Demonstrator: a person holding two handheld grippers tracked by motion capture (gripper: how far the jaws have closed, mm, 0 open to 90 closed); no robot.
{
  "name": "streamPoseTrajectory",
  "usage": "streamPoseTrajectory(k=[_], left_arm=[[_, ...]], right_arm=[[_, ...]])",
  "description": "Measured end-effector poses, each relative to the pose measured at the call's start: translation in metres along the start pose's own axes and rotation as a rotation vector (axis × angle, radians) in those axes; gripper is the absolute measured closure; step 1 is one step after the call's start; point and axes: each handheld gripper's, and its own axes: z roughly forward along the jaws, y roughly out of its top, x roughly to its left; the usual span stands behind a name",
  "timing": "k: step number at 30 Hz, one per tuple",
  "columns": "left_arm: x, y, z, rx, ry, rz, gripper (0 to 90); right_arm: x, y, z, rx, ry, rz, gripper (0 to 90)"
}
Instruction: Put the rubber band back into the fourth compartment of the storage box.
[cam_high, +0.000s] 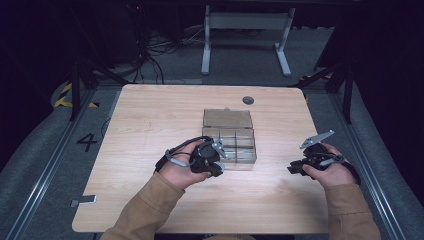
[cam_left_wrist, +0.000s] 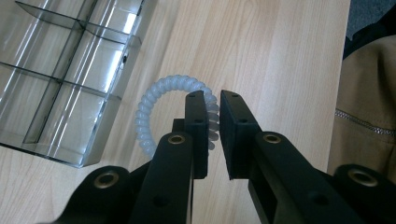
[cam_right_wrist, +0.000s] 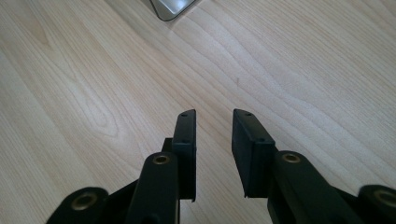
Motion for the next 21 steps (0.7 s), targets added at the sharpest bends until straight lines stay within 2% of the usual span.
streamPoseTrajectory(k=[9, 16, 21], left_arm=[[0.012, -0.007, -0.008, -0.024, 0.015, -0.029, 82.4], [0.022, -0.011, -0.016, -0.056, 0.053, -0.05, 82.4], [0.028, -0.012, -0.016, -0.067, 0.056, -0.064, 82.4]], right_arm=[[0.003, -0.003, -0.003, -0.01, -0.004, -0.006, 72.2], [0.003, -0.008, -0.006, -0.016, -0.009, 0.003, 72.4], [0.003, -0.011, -0.006, -0.016, -0.015, 0.009, 72.4]])
